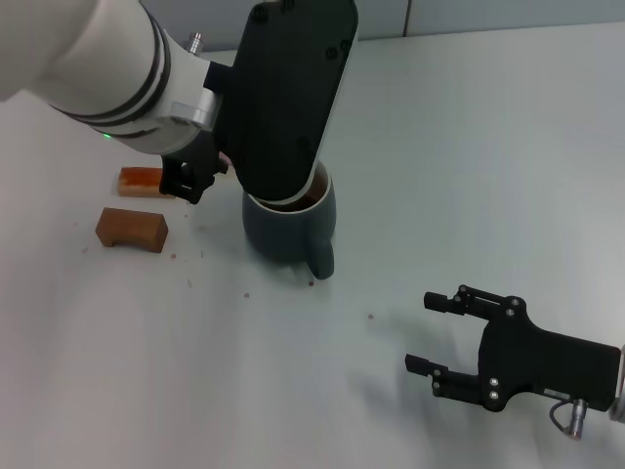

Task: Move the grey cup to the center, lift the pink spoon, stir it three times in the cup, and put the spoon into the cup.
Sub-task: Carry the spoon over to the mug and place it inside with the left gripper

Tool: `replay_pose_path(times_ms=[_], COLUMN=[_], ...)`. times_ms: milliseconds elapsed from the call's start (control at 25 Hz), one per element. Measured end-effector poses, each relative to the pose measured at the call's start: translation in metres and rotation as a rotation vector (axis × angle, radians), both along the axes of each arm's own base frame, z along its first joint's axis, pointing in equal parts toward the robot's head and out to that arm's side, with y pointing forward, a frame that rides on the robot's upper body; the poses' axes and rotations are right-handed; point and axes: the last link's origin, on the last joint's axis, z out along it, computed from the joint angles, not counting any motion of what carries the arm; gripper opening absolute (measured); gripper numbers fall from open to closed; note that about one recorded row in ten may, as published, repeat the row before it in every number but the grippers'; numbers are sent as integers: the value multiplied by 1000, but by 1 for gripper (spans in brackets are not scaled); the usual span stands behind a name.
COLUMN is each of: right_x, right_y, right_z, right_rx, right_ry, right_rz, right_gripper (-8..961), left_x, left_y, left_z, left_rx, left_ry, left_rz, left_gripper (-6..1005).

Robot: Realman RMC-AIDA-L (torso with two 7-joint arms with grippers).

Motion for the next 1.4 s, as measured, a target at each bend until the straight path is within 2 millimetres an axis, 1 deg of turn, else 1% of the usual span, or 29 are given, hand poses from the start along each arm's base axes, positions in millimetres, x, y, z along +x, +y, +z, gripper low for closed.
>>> replay_pose_path(times_ms=[120,200,440,680,920,960,1160,1400], right_x=[0,0,0,-1,-2,-2,-3,-3], right_y=[0,0,0,0,0,0,0,0], right_z=[0,0,-1,-1,-3,-3,-4,-4], right_rx=[0,1,-1,-2,-7,-7,-8,-8], right_ry=[0,0,3,4,13,12,15,15], right_rz=[-1,-1,-3,-4,-7,-7,-7,-8], right_gripper=[730,730,730,730,730,730,729,729], left_x=[-3,-8,-9,-12,-9,-5,-1,-6], left_y=[3,9,10,4,2,4,7,15], left_z=[-3,-8,-10,-15,-18,-21,-24,-27], left_rx=[-3,-10,-14,-36,-45,-37,-27,-21], left_ry=[8,28,31,53,51,31,7,24], left_rz=[9,27,27,32,14,-5,-27,6], left_gripper=[201,203,208,212,217,218,222,226])
